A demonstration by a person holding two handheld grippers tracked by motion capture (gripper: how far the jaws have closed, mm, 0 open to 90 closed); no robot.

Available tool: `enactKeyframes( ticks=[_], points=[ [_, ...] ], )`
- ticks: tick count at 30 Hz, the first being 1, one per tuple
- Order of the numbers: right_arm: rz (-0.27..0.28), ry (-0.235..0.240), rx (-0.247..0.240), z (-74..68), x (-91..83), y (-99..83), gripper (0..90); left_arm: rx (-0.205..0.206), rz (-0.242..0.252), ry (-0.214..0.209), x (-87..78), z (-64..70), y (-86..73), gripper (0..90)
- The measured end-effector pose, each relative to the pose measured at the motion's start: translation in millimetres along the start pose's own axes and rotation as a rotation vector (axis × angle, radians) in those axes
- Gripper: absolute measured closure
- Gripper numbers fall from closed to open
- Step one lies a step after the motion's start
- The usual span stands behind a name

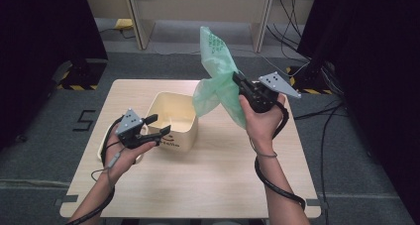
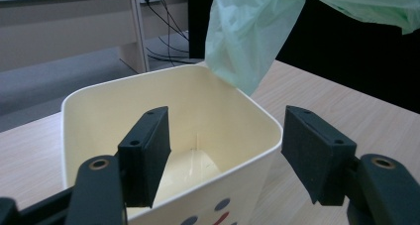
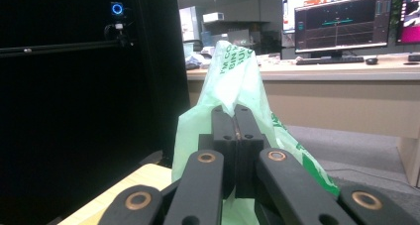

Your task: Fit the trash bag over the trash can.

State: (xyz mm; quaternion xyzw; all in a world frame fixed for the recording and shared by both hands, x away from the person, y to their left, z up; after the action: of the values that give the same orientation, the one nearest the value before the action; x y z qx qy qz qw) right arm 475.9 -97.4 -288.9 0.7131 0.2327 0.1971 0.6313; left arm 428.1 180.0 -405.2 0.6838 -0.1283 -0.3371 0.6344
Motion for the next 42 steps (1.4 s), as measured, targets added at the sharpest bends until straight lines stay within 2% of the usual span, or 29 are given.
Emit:
enactKeyframes(
  ticks=[11,23,29,30,35,37,39,42],
  points=[
    [-0.003,0.028,0.0,-11.3,9.2,-1.5,90.0,0.008,-0.007,-0.012,20.4,0.8,15.4,34.0],
    [0.0,0.06,0.003,-25.7,19.4,-1.1,90.0,0.007,-0.006,-0.054,48.6,8.5,41.1,30.9],
    [0.003,0.069,0.002,-29.9,20.7,2.2,90.0,0.0,-0.033,-0.065,63.6,8.8,42.2,27.1],
    [0.005,0.073,0.001,-31.0,21.1,3.0,90.0,-0.007,-0.054,-0.069,70.5,8.7,41.7,25.8],
    [0.004,0.077,0.003,-32.1,22.1,3.1,90.0,-0.018,-0.062,-0.075,84.2,9.9,42.2,24.2],
    [0.002,0.078,0.005,-32.1,22.6,2.4,90.0,-0.01,-0.072,-0.07,90.5,9.8,41.3,23.2],
    [0.001,0.08,0.005,-32.6,22.9,1.9,90.0,-0.01,-0.08,-0.072,94.3,9.8,40.2,23.6],
    [0.0,0.083,0.005,-33.4,23.0,1.9,90.0,-0.001,-0.079,-0.067,98.1,8.6,40.1,34.8]
  ],
)
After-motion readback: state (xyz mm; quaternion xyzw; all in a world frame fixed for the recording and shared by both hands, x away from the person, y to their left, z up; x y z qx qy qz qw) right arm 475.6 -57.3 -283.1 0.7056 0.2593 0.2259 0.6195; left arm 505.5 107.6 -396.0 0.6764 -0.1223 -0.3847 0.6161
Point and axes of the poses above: each handheld gripper's, and its own axes: x roughly forward along the jaws, y roughly out of its top, z roughly to its right, the point moved 6 cm from there along x, roughly forward along the jaws, and after that the axes turned 2 degrees about y, right-handed, at the moved point
